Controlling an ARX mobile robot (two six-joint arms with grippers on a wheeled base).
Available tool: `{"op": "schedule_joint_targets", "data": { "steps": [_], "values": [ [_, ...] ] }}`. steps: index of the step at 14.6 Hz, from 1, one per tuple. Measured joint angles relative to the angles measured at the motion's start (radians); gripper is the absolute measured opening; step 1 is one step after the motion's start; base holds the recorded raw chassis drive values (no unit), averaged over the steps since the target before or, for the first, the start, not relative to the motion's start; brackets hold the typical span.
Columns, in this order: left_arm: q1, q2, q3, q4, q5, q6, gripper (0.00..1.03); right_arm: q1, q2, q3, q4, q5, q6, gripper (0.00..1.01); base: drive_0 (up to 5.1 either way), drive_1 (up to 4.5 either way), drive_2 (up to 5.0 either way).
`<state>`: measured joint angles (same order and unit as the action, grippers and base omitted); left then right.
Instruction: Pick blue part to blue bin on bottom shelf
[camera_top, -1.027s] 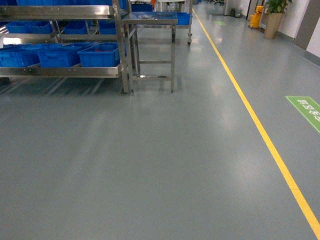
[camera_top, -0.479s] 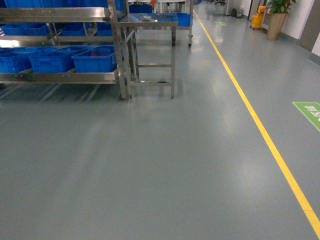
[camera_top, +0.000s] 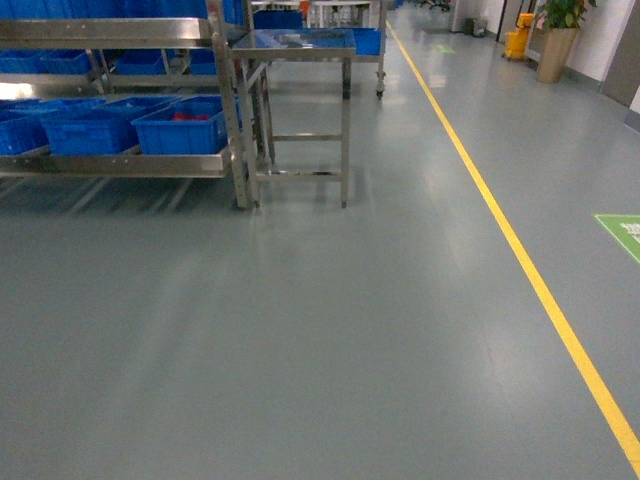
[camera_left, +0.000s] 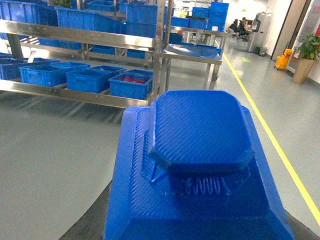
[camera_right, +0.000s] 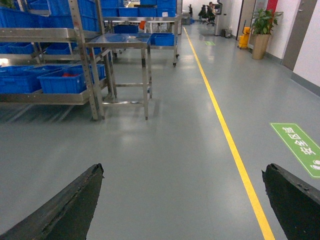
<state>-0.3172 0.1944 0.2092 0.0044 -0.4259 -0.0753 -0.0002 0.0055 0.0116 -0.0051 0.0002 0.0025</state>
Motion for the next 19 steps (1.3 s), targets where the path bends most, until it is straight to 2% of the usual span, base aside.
{"op": "schedule_joint_targets", "data": {
  "steps": [19],
  "values": [
    [0.000,0.000,0.000,0.003,0.000,0.000,0.43,0.000,0.000,0.000,0.000,0.000,0.000,0.98,0.0,4.18,-4.2]
  ]
}}
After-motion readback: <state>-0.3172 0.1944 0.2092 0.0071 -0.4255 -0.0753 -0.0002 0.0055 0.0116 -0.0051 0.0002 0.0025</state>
